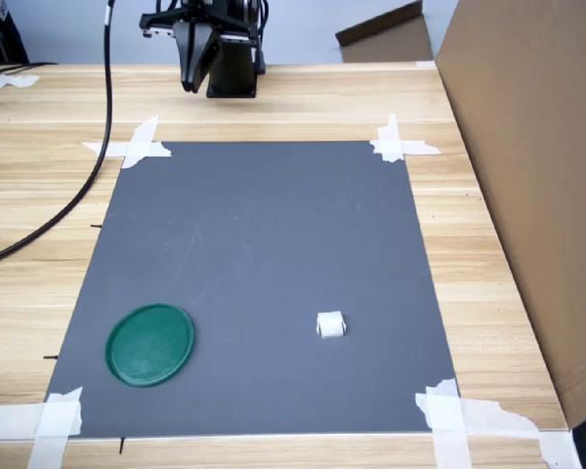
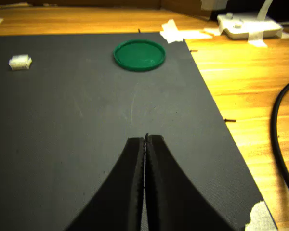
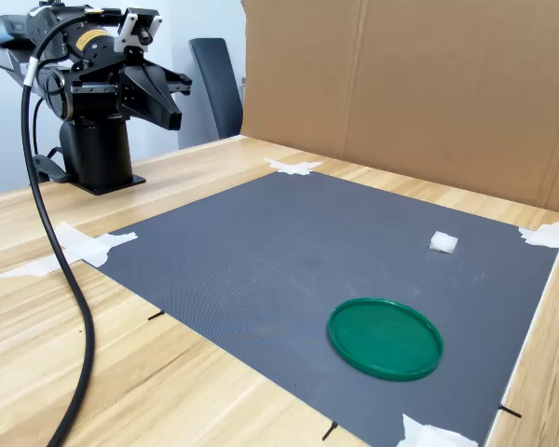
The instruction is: Grasp a white terminal and put it in the green lid.
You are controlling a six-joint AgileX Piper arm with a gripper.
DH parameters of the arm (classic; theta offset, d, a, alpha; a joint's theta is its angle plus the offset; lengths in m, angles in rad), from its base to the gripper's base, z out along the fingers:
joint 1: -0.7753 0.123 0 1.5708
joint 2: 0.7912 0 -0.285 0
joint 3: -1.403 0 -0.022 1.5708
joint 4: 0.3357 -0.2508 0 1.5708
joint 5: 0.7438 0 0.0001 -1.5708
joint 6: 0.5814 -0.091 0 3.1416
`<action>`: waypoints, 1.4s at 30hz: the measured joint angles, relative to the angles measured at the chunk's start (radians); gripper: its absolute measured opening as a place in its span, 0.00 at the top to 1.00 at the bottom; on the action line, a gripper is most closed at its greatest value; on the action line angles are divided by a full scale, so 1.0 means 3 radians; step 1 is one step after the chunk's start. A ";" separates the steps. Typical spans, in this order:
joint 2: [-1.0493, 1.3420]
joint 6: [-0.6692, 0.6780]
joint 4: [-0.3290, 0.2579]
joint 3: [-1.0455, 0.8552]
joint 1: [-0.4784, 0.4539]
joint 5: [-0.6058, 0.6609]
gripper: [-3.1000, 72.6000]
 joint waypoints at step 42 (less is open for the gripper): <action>-0.3354 0.1071 -0.0517 0.2806 0.1334 0.1112 1.00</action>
